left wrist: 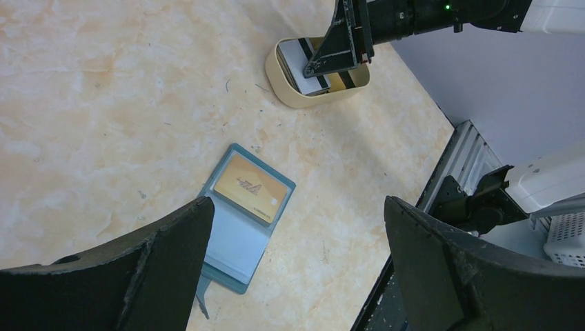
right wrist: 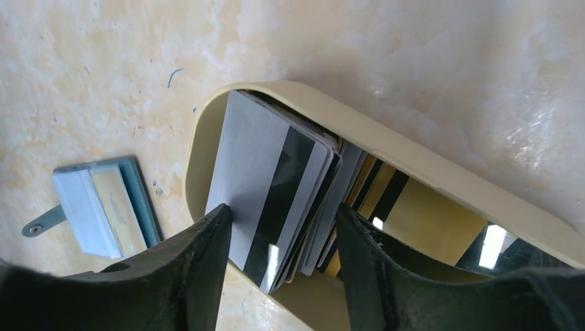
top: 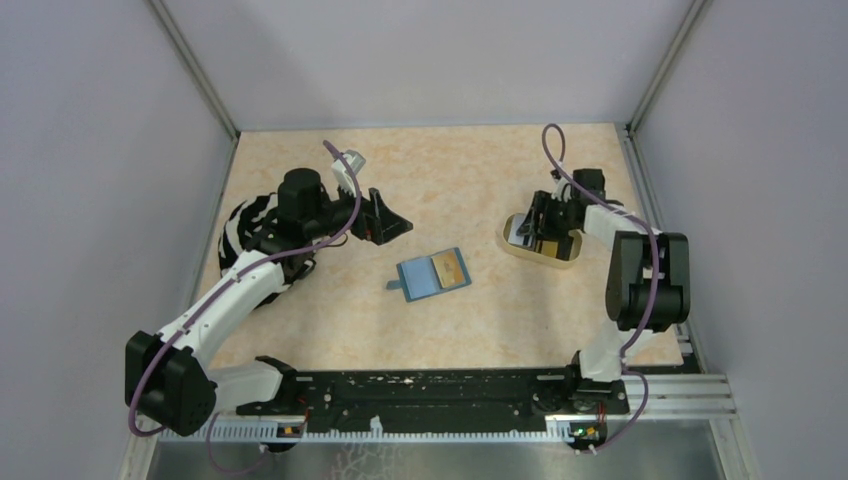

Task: Put the credit cards into the card holder
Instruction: Pick up the credit card from the storage box.

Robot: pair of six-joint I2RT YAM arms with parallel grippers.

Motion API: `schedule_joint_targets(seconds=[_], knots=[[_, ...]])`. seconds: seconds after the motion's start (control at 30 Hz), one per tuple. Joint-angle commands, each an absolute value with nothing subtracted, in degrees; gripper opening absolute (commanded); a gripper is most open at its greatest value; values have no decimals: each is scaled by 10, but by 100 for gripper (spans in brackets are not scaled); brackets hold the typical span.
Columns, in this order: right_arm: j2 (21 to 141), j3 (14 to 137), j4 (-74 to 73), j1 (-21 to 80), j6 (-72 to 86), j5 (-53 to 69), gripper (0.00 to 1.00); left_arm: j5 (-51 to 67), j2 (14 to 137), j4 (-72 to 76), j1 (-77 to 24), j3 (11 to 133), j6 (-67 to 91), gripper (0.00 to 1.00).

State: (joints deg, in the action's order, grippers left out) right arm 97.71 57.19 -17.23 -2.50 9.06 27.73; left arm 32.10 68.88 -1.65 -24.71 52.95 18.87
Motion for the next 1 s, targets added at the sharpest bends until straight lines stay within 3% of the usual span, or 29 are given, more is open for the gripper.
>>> schedule_joint_targets(seconds=[0.0, 0.33, 0.7, 0.97], knots=[[982, 593, -185, -17, 74, 201, 49, 320, 684, -4, -245, 524, 192, 99], [950, 600, -199, -16, 45, 156, 18, 323, 681, -4, -245, 525, 192, 99], [928, 610, -204, 73, -6, 28, 15, 321, 681, -4, -246, 524, 191, 99], [958, 625, -219, 112, -33, -26, 20, 320, 683, -4, -245, 524, 190, 99]])
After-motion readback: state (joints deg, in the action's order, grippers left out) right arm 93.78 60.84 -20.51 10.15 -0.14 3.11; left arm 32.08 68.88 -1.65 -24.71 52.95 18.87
